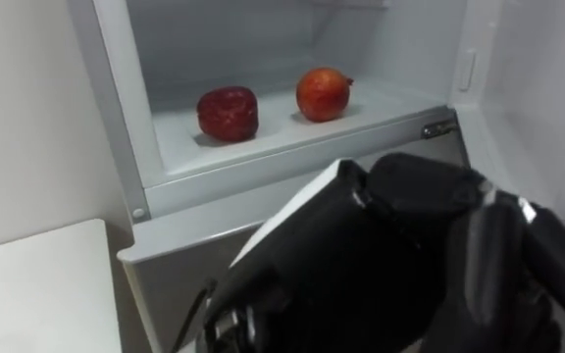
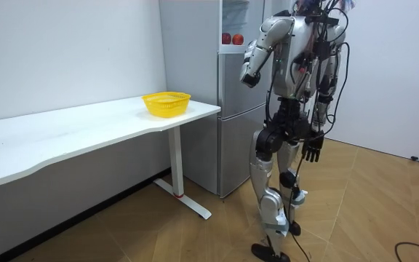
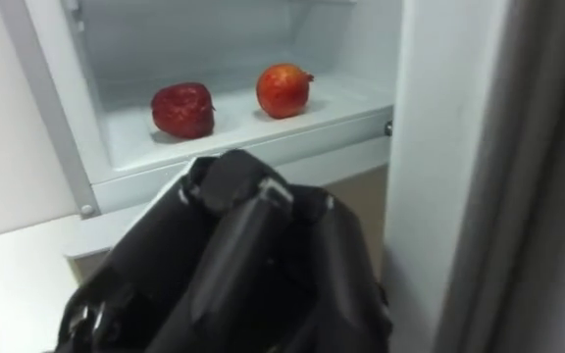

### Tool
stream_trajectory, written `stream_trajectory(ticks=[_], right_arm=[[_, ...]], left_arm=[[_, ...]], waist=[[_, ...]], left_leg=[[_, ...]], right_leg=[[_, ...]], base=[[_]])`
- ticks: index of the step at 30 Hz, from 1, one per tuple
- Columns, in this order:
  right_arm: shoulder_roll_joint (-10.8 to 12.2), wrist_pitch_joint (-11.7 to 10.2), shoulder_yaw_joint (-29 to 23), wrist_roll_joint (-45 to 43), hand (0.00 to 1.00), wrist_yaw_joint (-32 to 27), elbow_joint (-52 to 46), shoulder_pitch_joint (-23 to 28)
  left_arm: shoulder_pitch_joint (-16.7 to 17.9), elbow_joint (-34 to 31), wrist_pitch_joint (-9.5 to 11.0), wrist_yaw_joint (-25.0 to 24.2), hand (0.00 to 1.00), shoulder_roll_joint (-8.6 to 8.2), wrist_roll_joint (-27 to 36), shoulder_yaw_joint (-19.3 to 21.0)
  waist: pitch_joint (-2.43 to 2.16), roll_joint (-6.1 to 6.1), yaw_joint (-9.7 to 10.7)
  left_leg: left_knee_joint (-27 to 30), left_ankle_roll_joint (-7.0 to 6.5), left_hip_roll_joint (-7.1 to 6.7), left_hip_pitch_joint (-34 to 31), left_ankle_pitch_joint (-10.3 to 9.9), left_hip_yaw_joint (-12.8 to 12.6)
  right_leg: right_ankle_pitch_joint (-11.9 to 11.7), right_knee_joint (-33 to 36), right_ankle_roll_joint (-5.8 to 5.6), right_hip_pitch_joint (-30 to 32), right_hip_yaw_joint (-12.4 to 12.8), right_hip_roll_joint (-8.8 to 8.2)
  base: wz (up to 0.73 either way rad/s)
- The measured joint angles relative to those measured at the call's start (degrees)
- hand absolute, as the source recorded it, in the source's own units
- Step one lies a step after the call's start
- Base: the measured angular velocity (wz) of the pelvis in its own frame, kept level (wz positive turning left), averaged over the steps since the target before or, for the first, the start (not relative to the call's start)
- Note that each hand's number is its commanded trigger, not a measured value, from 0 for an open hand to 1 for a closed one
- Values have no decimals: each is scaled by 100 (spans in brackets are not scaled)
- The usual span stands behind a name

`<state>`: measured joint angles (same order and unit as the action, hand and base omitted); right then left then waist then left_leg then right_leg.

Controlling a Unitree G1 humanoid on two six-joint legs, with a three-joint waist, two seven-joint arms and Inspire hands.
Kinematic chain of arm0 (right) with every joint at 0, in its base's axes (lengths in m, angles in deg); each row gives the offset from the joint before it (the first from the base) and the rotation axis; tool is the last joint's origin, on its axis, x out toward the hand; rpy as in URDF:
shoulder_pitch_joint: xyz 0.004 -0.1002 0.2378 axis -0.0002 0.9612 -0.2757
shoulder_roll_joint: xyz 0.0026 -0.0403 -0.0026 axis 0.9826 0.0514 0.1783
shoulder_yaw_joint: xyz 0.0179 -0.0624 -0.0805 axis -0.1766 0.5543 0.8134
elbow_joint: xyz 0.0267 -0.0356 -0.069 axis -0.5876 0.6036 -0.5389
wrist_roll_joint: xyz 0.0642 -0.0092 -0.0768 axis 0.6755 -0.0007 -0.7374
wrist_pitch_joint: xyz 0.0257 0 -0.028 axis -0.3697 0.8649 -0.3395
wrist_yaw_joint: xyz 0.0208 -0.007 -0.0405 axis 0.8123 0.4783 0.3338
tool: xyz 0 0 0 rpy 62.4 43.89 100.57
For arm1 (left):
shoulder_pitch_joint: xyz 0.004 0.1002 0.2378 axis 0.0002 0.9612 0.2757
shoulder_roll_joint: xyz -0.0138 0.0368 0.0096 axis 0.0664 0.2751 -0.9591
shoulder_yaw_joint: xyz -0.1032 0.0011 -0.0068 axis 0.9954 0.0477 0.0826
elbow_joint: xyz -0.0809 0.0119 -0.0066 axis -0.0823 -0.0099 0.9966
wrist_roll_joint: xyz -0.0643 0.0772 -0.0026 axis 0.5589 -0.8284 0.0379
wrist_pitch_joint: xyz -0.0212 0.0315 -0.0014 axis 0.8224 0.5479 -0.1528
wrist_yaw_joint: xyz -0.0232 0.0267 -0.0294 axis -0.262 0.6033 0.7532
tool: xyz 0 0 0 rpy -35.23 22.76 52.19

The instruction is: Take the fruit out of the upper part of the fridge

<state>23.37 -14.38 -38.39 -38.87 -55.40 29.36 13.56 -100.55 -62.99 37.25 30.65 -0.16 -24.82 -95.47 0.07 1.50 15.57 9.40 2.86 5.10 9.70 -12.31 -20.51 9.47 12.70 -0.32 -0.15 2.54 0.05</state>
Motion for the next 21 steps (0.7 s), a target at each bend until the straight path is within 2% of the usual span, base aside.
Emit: stream_trajectory(ticks=[2, 5, 8, 14, 21], right_arm=[[-8, 5, -1, 35, 0, 6, -3, 0], [-34, 14, -63, 23, 0, 44, -5, -15], [-33, 10, -75, -6, 0, 53, 5, -38], [-37, 56, -83, 8, 0, 54, 18, -4], [-37, 37, -82, -6, 0, 54, 48, 1]], left_arm=[[-3, 9, -21, 0, 100, -8, 0, -16], [-7, 21, -87, 16, 100, -65, -2, -52], [-10, 24, -162, 21, 100, -151, -4, -75], [-32, 24, -170, 33, 100, -224, -3, -77], [-242, 32, -164, 127, 100, -232, -24, -147]], waist=[[0, 2, 22], [7, 11, 159], [7, 11, 216], [9, 7, 419], [58, -68, 526]], left_leg=[[1, 0, 14, -1, 0, -14], [0, 0, 18, 4, 0, -104], [-2, 0, 16, -5, 0, -135], [-3, 0, 21, 0, 0, -149], [-4, 0, 24, 70, 0, -147]], right_leg=[[-7, -6, 11, 8, 49, 28], [-6, -2, 11, 30, 72, 38], [-20, 7, 6, 127, 215, 74], [-52, 20, 13, 166, 371, 120], [-58, 57, 18, 167, 522, 163]], base=[[-14], [-4], [-20], [-16], [-12]])
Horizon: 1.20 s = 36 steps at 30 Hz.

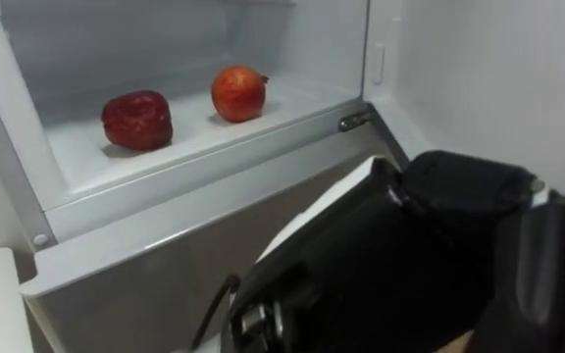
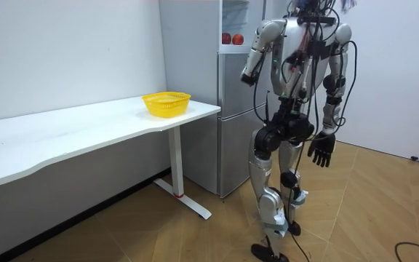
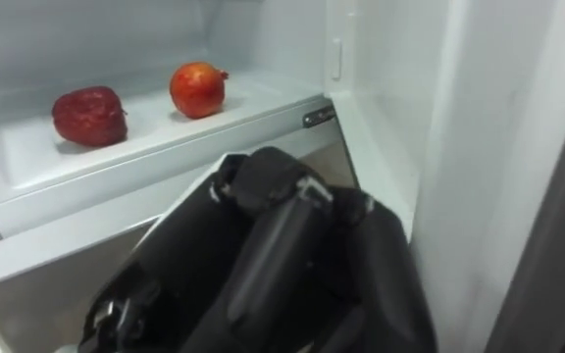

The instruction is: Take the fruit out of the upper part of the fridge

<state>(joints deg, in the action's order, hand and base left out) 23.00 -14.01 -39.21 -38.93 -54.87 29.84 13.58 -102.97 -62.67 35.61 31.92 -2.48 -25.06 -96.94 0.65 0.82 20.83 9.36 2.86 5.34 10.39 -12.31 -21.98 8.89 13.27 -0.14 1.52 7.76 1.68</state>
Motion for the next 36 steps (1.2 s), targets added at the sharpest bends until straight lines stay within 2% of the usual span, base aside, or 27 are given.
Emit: stream_trajectory(ticks=[7, 14, 22, 31, 36], right_arm=[[-6, 7, 9, 24, 0, -5, 38, 93], [-18, 7, 8, 36, 0, -6, -3, -90], [-37, 1, 17, 301, 0, -9, -38, -411], [-38, 6, 12, 470, 0, -67, -19, -380], [-38, 3, 19, 711, 0, -73, 63, -382]], left_arm=[[-126, 8, 0, 16, 100, 0, 21, -26], [-126, 76, 0, 103, 100, 21, 142, -32], [-125, 193, -2, 96, 100, 18, 150, -127], [-128, 211, -24, 107, 100, -19, 144, -326], [-242, 214, -29, 110, 100, -38, 207, -413]], waist=[[-14, 22, -2], [-15, 26, -62], [-61, 101, -110], [-51, 122, 5], [-50, 121, 111]], left_leg=[[-1, 0, 7, -16, 0, 15], [-1, 0, 2, -87, 0, 69], [0, 0, 9, -72, 0, 68], [0, 0, 6, -76, 0, 16], [2, 0, 7, -70, 0, 7]], right_leg=[[-2, -38, 3, -28, -46, -8], [-3, -59, 0, -46, -315, -78], [-13, -47, 0, -40, -323, -72], [-14, -53, 0, 10, -229, -55], [-16, -53, 0, -5, -169, -44]], base=[[4], [18], [2], [-5], [-6]])
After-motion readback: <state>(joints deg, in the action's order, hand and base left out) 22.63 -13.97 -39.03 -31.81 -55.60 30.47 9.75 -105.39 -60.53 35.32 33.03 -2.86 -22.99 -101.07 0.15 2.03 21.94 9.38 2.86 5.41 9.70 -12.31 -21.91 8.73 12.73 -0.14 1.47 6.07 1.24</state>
